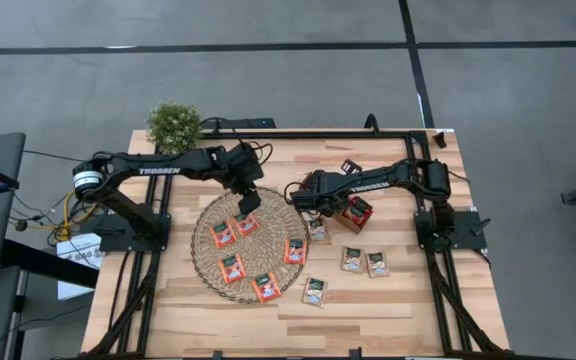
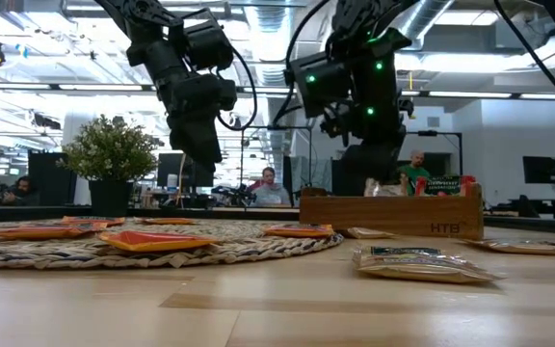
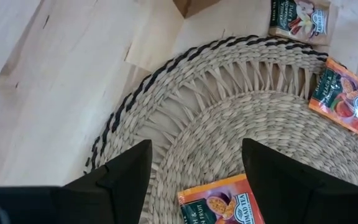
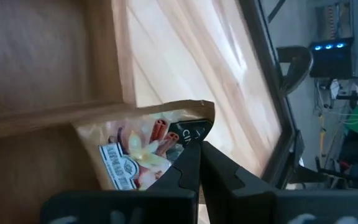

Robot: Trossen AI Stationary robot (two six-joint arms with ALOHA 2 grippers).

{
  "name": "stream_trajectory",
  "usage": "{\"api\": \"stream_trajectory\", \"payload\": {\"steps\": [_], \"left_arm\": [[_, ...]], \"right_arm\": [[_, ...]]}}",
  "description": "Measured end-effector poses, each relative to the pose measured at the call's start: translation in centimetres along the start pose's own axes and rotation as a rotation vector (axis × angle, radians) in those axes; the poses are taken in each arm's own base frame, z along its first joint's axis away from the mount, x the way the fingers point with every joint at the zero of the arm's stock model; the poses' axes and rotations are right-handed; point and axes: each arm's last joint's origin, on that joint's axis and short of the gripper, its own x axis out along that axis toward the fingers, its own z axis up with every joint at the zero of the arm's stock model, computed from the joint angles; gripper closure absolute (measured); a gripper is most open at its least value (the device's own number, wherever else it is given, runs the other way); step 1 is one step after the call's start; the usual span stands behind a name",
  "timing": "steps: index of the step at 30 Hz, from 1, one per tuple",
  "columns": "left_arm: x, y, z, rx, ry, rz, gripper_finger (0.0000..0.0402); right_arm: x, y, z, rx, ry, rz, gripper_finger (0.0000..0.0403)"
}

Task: Pick & Place Tea
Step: Put the brown tea bag into the middle section of the wooden organizer

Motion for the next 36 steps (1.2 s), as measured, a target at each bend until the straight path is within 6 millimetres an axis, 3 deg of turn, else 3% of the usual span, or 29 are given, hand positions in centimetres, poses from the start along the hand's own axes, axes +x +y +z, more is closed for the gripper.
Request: {"api": "stream_trajectory", "payload": {"steps": [21, 36], "left_arm": [[0.03, 0.01, 0.01, 0.035, -0.001, 0.003, 0.0161], [0.03, 0.01, 0.01, 0.061, 0.000, 0.003, 0.0161]], "right_arm": [[-0.14, 0.04, -0.43, -0.008, 0.022, -0.011, 0.0399], [-0.26, 0.08, -0.61, 0.006, 0.040, -0.003, 0.0307]]}}
